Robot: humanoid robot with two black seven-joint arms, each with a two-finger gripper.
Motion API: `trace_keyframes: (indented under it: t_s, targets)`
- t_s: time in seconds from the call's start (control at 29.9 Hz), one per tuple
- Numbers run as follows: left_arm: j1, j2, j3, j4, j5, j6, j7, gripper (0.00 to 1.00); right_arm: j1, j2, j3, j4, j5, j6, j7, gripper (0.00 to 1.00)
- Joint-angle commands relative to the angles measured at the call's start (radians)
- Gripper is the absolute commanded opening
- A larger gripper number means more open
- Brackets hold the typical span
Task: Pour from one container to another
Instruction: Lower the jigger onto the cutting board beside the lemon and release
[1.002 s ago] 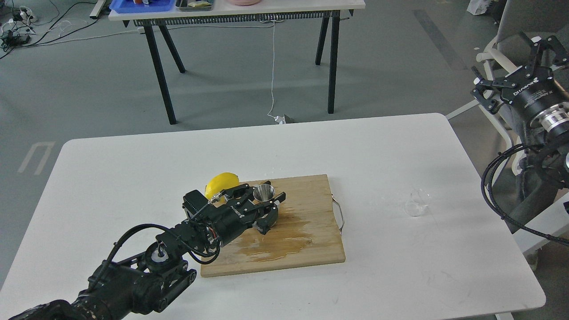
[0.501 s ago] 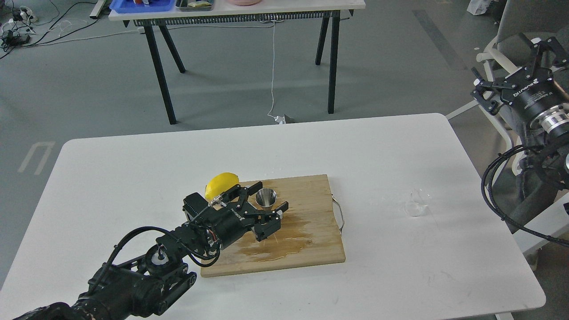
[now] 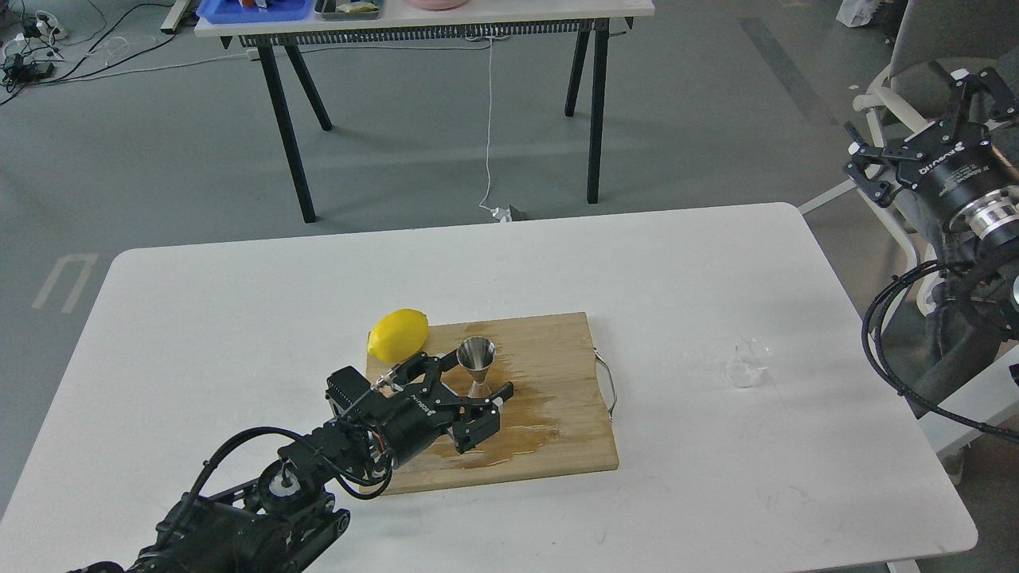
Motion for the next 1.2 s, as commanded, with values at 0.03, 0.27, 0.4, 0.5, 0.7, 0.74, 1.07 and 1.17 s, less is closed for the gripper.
trace_keyframes:
  t_s: [0.03, 0.27, 0.4, 0.5, 0.7, 0.74, 1.07, 1.17]
  targets:
    - [0.001, 0.000, 0.000, -0.001, 0.000, 0.000, 0.000, 0.98, 0.000, 0.000, 0.000, 0.001, 0.000, 0.000, 0.000, 0.98]
    - [0.001, 0.012, -0.002, -0.012, -0.002, 0.000, 0.000, 0.98, 0.000, 0.001, -0.002, 0.001, 0.000, 0.000, 0.001, 0.98]
    - [0.001, 0.038, -0.003, -0.013, -0.002, 0.000, 0.000, 0.98, 0.000, 0.002, -0.002, 0.001, 0.000, 0.000, 0.001, 0.98]
    - [0.002, 0.046, -0.003, -0.013, -0.003, 0.000, 0.000, 0.98, 0.000, 0.003, -0.002, 0.001, 0.000, 0.000, 0.001, 0.98]
    - [0.014, 0.054, -0.003, -0.013, -0.002, 0.000, 0.000, 0.98, 0.000, 0.003, -0.002, 0.000, 0.000, 0.000, 0.001, 0.98]
    - [0.016, 0.054, -0.003, -0.013, -0.003, 0.000, 0.000, 0.98, -0.001, 0.003, -0.002, 0.000, 0.000, 0.000, 0.001, 0.98]
    - [0.068, 0.231, -0.002, -0.176, -0.037, 0.000, 0.000, 0.97, -0.017, 0.003, 0.000, 0.003, 0.001, 0.000, 0.003, 0.98]
    - [0.071, 0.345, -0.002, -0.260, -0.112, 0.000, 0.000, 0.97, -0.021, 0.006, 0.001, 0.004, 0.001, 0.000, 0.004, 0.98]
